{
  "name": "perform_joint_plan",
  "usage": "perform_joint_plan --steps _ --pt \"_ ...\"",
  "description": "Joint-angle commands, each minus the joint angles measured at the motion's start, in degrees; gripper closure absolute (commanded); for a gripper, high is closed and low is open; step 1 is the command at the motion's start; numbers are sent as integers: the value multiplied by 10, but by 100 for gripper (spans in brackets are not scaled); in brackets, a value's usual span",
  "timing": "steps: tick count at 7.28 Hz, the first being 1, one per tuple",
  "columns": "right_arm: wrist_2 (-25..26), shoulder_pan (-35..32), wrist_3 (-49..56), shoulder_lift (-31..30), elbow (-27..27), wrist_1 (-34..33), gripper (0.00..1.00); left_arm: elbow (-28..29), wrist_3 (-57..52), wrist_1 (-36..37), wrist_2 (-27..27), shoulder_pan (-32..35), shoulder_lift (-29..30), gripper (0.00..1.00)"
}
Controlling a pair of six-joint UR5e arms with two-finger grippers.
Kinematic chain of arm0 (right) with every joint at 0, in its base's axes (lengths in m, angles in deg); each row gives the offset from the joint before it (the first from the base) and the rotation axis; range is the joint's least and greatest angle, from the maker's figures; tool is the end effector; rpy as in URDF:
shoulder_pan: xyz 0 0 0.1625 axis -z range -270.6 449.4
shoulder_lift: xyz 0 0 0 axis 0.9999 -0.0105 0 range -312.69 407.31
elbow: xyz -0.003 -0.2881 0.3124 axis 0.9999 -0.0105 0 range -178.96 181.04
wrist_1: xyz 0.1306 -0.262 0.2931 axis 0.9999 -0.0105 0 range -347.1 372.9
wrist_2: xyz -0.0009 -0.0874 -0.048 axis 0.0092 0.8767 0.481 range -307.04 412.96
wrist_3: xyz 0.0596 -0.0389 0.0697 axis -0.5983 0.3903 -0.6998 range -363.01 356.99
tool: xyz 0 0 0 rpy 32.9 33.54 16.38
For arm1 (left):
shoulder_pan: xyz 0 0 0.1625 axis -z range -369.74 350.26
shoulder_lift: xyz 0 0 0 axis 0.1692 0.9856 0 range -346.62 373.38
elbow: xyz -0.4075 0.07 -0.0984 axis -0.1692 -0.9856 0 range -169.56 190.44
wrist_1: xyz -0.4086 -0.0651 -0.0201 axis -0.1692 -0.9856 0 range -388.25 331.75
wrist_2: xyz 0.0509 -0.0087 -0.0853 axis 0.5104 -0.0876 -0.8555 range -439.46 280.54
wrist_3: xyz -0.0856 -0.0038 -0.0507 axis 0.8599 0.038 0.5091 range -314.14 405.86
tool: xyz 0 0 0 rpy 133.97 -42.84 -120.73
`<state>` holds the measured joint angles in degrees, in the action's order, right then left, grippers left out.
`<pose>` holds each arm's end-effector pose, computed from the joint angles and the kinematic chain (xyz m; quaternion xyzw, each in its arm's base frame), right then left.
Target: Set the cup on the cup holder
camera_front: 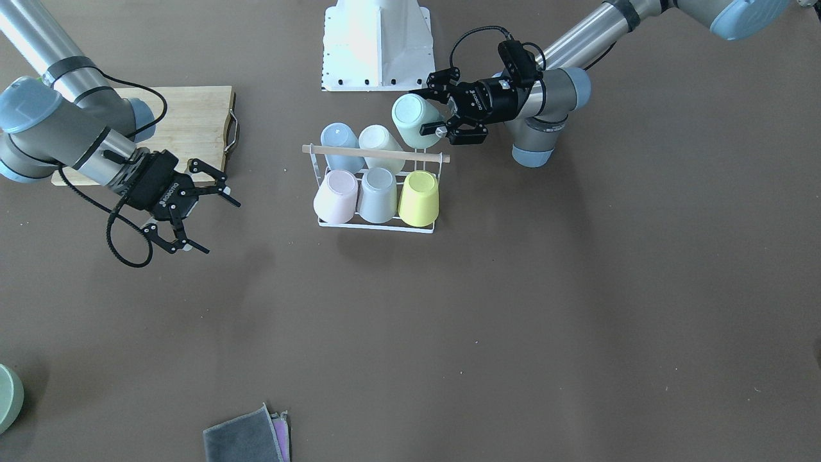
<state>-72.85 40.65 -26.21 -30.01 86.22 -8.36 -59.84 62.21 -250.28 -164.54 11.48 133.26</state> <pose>-0.3282 -0.4882 0.4452 0.3702 -0.5187 -0.3053 0.7076 0.4891 -0.3420 0.3223 0.7056 0.6291 0.1066 0.3083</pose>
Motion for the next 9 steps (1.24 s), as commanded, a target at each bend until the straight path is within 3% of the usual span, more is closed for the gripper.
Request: perform_joint_plan --steps 1,2,3,4,5,6,9 --pt "-102 -74 7 -45 36 -203 0 1 0 0 0 -1 1 87" --pt "-101 -98 24 -59 45 -300 0 0 0 0 0 -1 0 68" --pt "-94 -124 38 -59 44 -419 0 0 0 -1 0 -1 0 23" --pt "-85 -147 52 -58 39 -518 0 -1 -1 -1 0 -2 -1 3" --pt "-77 -185 54 -55 42 -602 0 -3 0 -1 0 -2 -2 2" --pt "-53 -216 60 -60 44 -639 0 -4 0 -1 0 -2 -3 2" --pt "-56 -334 90 -105 57 -688 0 -31 2 2 -2 3 -14 2"
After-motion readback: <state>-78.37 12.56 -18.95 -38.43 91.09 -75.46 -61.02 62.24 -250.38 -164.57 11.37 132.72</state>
